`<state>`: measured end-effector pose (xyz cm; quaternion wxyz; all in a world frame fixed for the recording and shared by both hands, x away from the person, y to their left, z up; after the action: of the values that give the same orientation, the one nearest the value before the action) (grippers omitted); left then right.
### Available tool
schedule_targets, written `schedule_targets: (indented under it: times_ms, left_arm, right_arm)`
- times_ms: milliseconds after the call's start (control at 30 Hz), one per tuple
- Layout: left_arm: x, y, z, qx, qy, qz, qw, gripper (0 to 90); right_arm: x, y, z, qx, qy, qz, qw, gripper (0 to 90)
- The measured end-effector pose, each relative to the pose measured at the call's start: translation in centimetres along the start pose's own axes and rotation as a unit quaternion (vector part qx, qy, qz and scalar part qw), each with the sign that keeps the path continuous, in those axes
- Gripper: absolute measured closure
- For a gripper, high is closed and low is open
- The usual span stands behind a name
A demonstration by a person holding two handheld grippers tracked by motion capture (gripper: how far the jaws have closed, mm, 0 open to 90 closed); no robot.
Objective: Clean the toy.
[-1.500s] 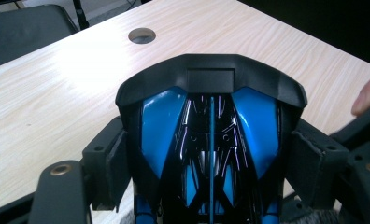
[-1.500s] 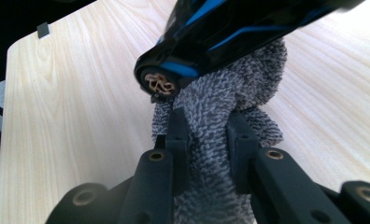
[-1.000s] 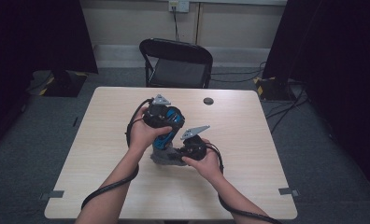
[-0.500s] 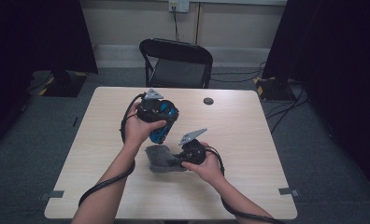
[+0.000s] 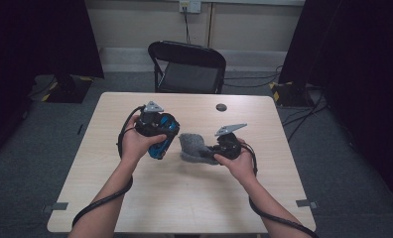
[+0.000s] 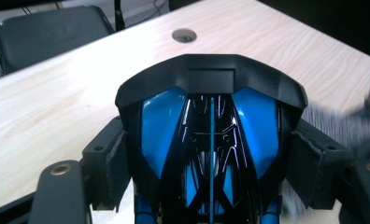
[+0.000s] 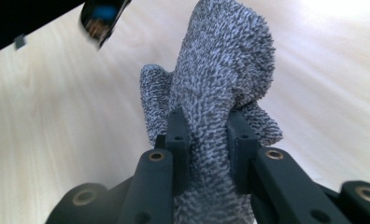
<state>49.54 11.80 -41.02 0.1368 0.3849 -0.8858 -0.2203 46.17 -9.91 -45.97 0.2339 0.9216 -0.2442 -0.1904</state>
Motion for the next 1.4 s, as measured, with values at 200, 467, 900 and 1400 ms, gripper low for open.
schedule_targets:
  times_ms: [200,467,900,1400]
  left_arm:
    - [0.9,-0.3,1.2,-0.01,-0.005,0.014,0.9998,25.5]
    - [2.6,-1.1,2.0,-0.019,-0.014,0.036,0.9991,25.5]
    - [3.7,-1.9,1.6,-0.02,-0.021,0.045,0.9986,25.5]
    - [4.2,-2.4,1.0,-0.022,-0.022,0.046,0.9984,25.5]
  right_arm:
    - [1.3,0.9,-1.0,0.018,-0.012,0.024,0.9995,74.9]
    - [1.3,1.1,-2.5,0.032,-0.013,0.031,0.9989,74.9]
    - [0.0,-0.1,-3.5,0.033,0.001,0.015,0.9993,74.9]
    - [-0.5,-1.0,-2.3,0.032,-0.008,-0.005,0.9994,74.8]
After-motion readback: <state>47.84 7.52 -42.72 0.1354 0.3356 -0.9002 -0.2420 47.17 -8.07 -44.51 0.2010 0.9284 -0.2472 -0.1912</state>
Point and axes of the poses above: each handheld gripper's, and its own axes: y roughly backward along the jaws, z roughly out of its underside, x roughly to its right, the point moved 5 cm from there along -y, roughly forward along the jaws, and after that the axes turned 7 degrees about x, right-handed, at the moved point
